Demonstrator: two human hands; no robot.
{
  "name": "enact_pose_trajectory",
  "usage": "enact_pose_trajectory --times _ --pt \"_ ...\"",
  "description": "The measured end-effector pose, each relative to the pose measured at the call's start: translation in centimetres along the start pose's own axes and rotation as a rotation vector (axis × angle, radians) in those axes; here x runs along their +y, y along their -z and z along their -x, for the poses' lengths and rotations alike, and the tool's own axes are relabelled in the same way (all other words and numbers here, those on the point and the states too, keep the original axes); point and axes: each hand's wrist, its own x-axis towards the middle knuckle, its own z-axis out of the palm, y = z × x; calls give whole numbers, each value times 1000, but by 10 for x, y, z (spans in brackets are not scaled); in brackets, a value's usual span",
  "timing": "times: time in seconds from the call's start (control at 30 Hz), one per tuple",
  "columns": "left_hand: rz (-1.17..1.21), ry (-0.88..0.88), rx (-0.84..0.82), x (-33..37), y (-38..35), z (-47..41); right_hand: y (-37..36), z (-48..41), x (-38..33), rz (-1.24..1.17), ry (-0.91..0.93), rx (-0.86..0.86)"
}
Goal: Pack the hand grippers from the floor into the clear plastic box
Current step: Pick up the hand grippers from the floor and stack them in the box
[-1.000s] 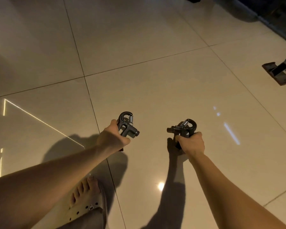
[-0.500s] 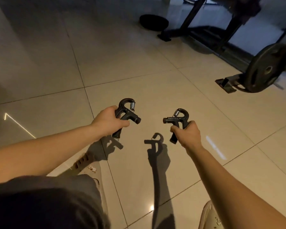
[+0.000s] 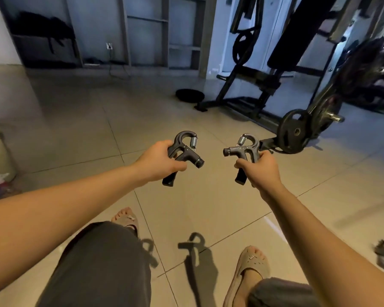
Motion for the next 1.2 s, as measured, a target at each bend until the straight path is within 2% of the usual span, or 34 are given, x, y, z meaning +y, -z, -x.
enact_pose_trajectory --times 0.2,0.33,0.7,1.03,1.2 --pt "-11 -86 -7 89 5 112 99 109 -40 -44 105 -44" --pt "-3 -118 -68 129 -4 183 158 188 -47 -54 122 -55" --pt "53 -146 -297 167 -84 347 275 410 15 -100 -109 28" --pt "-12 -270 -587 213 -172 446 410 555 54 163 -274 163" --pt "-15 -332 -714 250 -219 512 450 625 84 159 -354 215"
